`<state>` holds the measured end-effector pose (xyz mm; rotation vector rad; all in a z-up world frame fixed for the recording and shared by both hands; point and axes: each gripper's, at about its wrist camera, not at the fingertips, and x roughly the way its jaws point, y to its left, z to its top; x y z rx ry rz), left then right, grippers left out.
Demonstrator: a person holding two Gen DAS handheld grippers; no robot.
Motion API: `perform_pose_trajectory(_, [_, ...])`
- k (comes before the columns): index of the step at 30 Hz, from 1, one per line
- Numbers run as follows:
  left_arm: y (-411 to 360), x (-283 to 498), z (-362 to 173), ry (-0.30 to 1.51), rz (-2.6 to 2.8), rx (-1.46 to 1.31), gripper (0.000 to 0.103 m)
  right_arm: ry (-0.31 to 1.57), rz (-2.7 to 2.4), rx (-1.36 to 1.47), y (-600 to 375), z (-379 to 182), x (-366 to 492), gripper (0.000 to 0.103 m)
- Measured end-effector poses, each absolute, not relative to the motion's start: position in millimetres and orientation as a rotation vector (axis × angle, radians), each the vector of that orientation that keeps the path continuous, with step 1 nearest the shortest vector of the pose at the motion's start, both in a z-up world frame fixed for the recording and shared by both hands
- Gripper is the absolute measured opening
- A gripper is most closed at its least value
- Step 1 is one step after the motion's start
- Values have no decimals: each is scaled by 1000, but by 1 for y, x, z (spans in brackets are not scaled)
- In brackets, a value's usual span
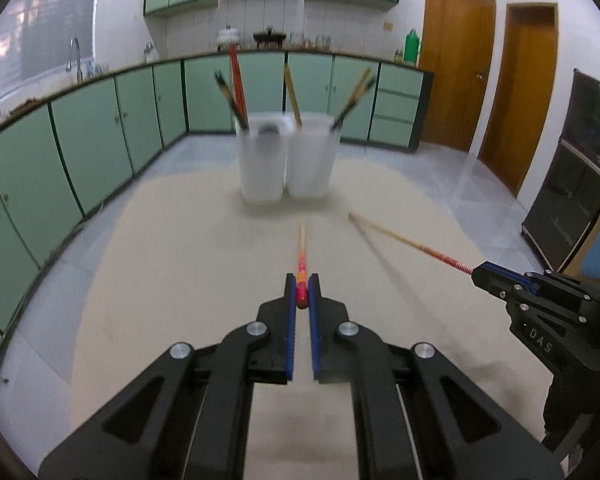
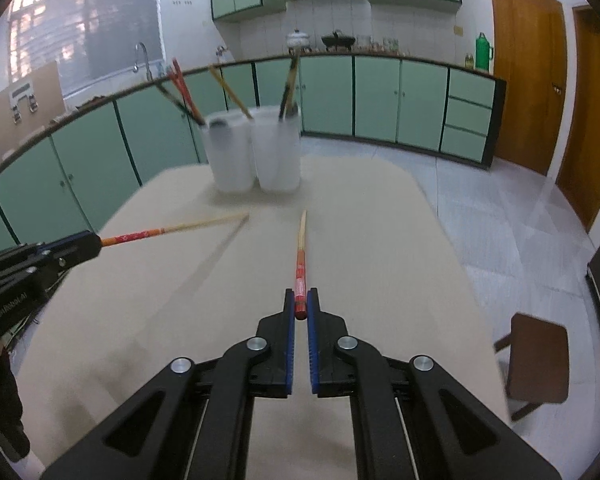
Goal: Organize utensils
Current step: 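Lift both red-patterned chopsticks and carry them toward the white holder, then lower both chopsticks into the white holder and open both grippers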
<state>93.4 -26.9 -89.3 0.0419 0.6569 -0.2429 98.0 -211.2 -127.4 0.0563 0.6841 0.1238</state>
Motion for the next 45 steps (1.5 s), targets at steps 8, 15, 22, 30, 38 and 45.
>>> perform_pose_trajectory(8, [-24, 107, -40, 562, -284, 35, 5, 604, 175, 43, -216, -75, 113, 6])
perform_pose_trajectory(15, [-23, 126, -14, 528, -318, 52, 5, 595, 264, 37, -215, -36, 135, 6])
perform_pose_trajectory(22, [-20, 140, 6, 508, -351, 52, 5, 591, 336, 10, -207, -2, 154, 6])
perform_pose_trajectory(30, [-23, 169, 66, 365, -338, 92, 5, 482, 380, -7, -208, 71, 175, 6])
perform_pose_trajectory(38, [-29, 218, 123, 203, -262, 99, 5, 413, 344, -36, -199, 112, 224, 6])
perform_pose_trajectory(45, [-35, 276, 103, 262, -253, 67, 5, 426, 300, -60, -185, 101, 283, 6])
